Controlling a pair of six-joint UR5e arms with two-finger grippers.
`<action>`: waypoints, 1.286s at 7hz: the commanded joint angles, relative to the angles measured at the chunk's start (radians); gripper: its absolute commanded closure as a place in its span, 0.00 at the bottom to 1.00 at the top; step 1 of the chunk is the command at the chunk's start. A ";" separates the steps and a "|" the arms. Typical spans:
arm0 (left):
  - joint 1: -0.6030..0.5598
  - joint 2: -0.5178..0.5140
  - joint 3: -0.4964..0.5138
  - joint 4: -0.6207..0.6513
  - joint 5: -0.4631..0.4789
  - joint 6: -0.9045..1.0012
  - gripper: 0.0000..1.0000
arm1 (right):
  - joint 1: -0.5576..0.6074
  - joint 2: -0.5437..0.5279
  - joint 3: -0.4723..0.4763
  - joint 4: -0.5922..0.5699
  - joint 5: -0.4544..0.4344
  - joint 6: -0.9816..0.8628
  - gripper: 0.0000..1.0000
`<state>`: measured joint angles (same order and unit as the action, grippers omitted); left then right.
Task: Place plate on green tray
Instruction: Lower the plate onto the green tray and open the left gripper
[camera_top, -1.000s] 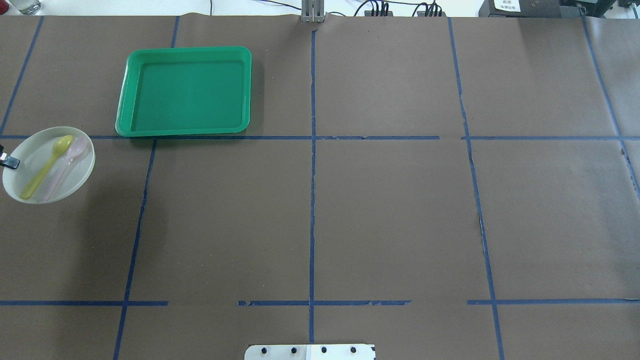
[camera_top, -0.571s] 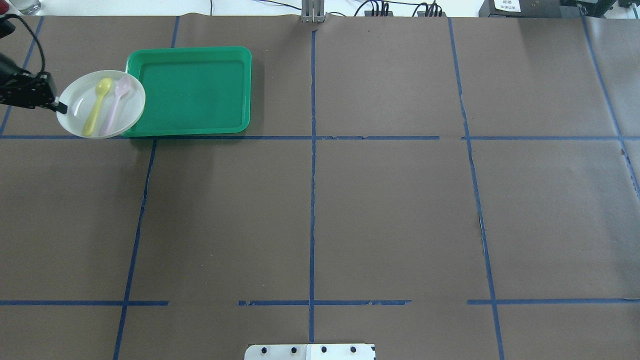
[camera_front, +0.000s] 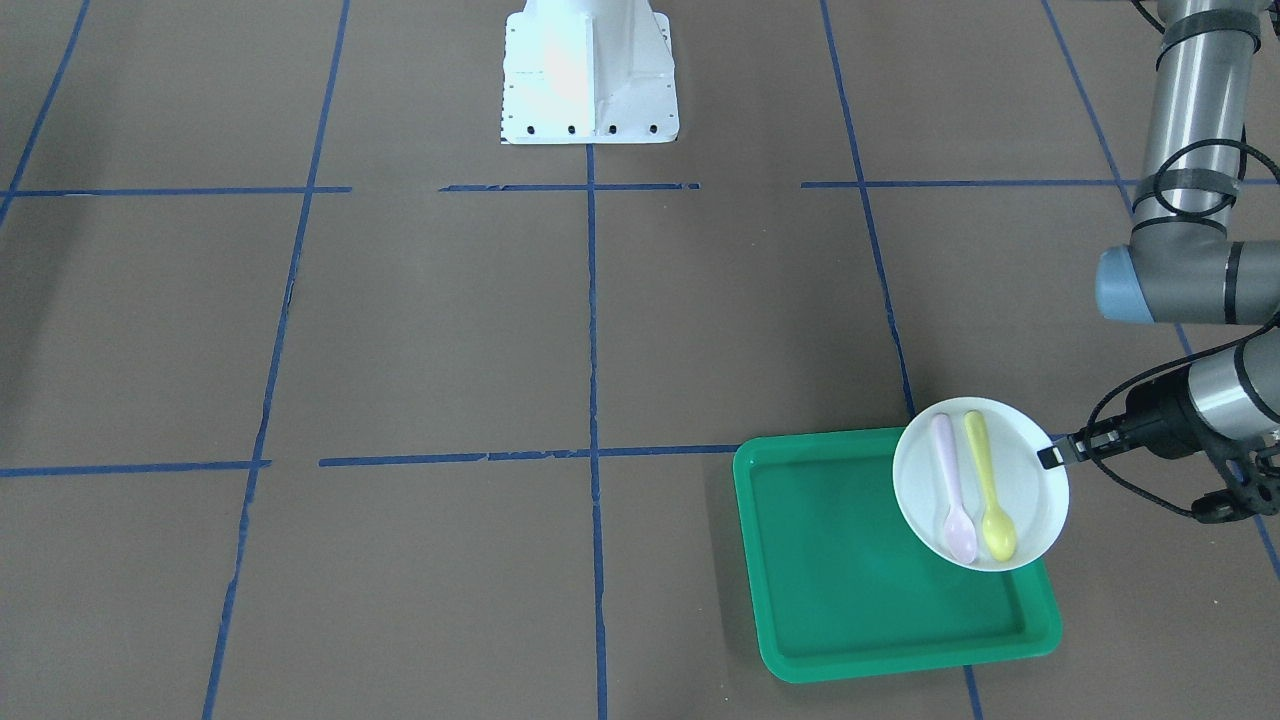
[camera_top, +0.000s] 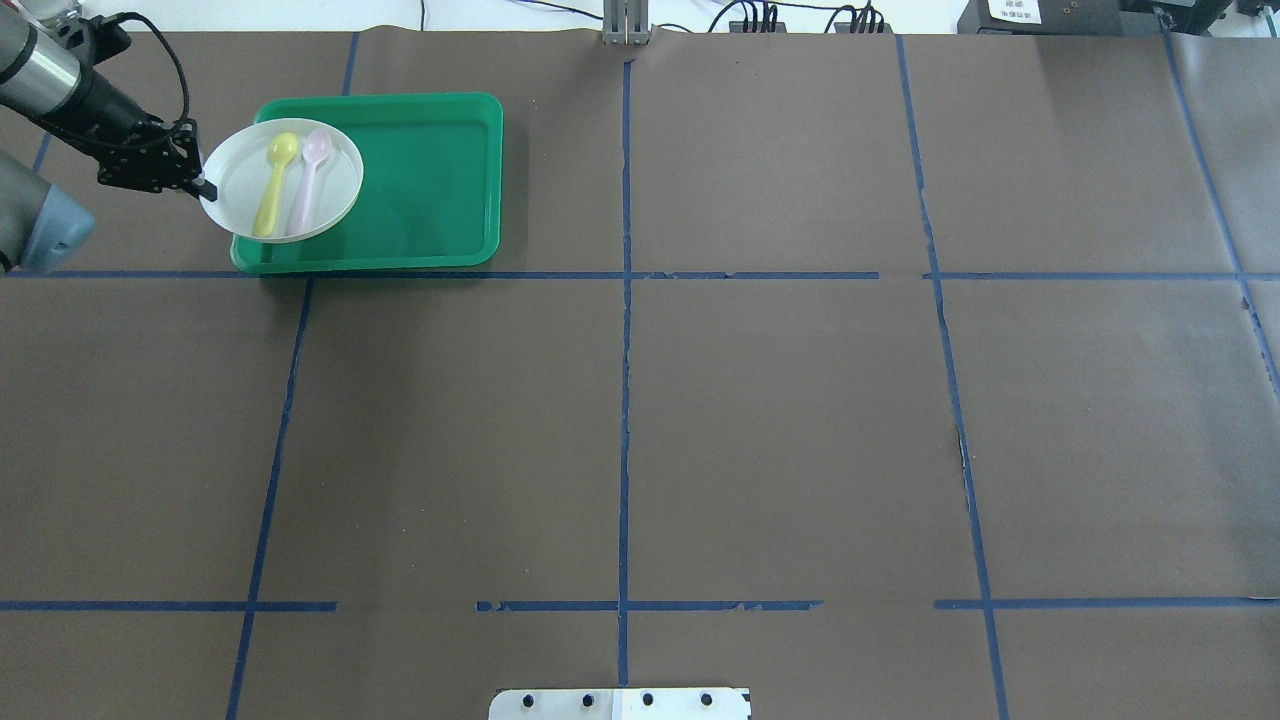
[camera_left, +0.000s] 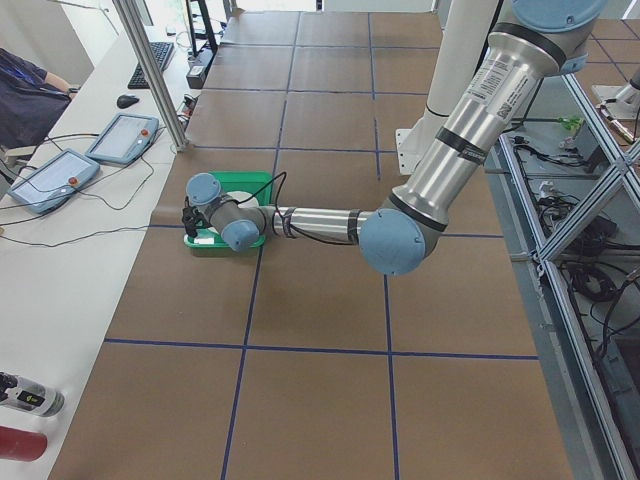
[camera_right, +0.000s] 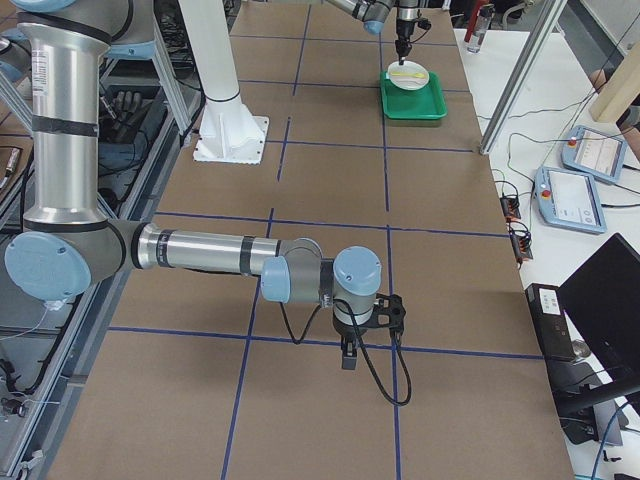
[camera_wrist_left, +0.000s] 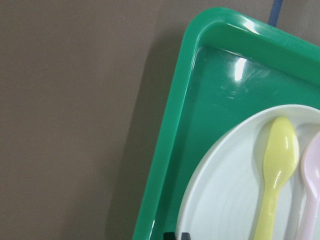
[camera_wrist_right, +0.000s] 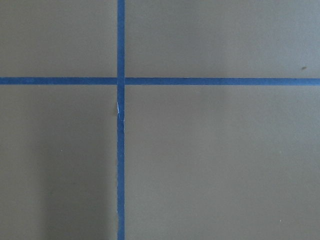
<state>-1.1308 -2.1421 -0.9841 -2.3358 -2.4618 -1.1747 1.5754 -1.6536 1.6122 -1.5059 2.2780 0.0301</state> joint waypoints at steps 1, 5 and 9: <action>0.016 -0.048 0.077 -0.113 0.020 -0.149 1.00 | 0.000 0.000 0.000 0.000 0.000 0.001 0.00; 0.075 -0.070 0.119 -0.224 0.099 -0.235 1.00 | 0.000 0.000 0.000 0.000 0.000 0.001 0.00; 0.109 -0.062 0.119 -0.254 0.144 -0.237 0.47 | 0.000 0.000 0.000 0.000 0.000 0.001 0.00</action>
<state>-1.0230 -2.2059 -0.8652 -2.5880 -2.3184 -1.4111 1.5754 -1.6536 1.6122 -1.5064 2.2780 0.0306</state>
